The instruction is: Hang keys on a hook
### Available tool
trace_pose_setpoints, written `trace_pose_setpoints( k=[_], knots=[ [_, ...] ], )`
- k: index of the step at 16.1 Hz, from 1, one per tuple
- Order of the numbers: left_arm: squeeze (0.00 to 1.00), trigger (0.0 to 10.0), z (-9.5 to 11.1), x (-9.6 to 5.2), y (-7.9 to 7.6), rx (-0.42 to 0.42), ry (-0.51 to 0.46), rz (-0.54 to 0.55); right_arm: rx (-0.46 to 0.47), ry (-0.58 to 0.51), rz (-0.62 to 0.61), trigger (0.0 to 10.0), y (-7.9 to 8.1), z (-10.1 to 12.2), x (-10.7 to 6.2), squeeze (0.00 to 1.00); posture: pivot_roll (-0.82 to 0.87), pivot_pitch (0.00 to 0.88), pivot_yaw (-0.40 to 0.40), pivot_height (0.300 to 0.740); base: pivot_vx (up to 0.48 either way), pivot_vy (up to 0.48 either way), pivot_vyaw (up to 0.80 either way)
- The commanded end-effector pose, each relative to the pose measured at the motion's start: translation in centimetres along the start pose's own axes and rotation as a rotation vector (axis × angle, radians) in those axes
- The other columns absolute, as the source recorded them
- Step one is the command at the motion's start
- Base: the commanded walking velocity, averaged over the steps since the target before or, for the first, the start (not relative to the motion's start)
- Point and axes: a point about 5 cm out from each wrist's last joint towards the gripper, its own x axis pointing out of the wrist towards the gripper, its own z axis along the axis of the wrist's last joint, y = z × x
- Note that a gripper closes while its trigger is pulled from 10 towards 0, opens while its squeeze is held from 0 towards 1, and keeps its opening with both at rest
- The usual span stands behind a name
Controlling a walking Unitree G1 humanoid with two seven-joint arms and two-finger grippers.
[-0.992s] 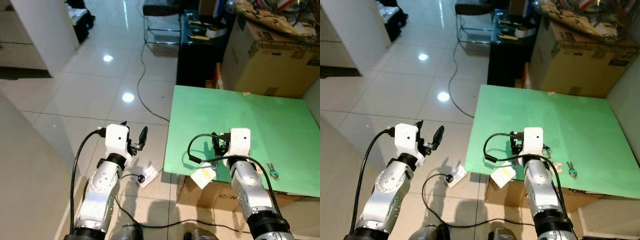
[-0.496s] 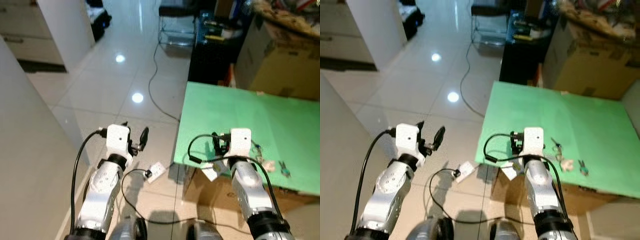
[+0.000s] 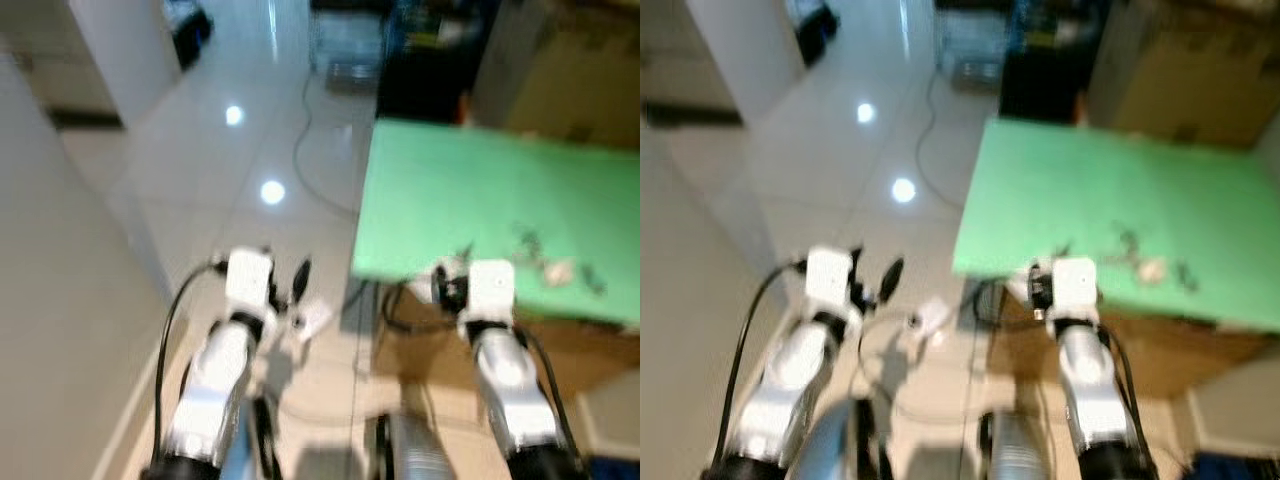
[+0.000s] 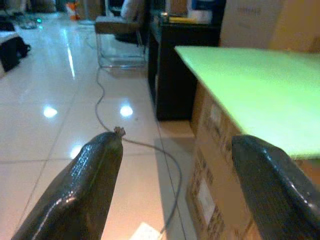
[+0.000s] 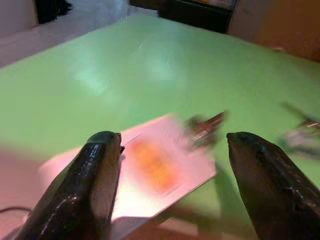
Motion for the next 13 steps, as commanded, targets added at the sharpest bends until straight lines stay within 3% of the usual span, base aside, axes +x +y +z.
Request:
trace_pose_setpoints(
  k=[1,8,11,13],
  knots=[
    [0.00,10.0,0.1,0.0,0.1,0.011,-0.003,0.008,-0.023,-0.065,-0.025,10.0,-0.5,1.2,-0.1,0.00,-0.23,0.106,0.025,0.588,0.000,0.000,0.00],
    [0.00,10.0,1.1,0.1,0.0,0.008,-0.059,0.011,-0.061,-0.269,-0.120,10.0,-1.7,5.7,-1.2,0.00,-0.23,0.184,0.037,0.588,0.000,0.000,0.00],
    [0.00,10.0,0.8,0.0,0.0,0.010,-0.053,0.009,0.063,-0.182,-0.129,10.0,-2.0,4.3,-1.2,0.00,-0.23,0.174,0.035,0.588,0.000,0.000,0.00],
    [0.00,10.0,0.9,0.0,0.0,-0.016,-0.065,0.017,0.050,-0.187,-0.126,10.0,-2.1,4.5,-1.4,0.00,-0.23,0.173,0.029,0.588,0.000,0.000,0.00]
  ],
)
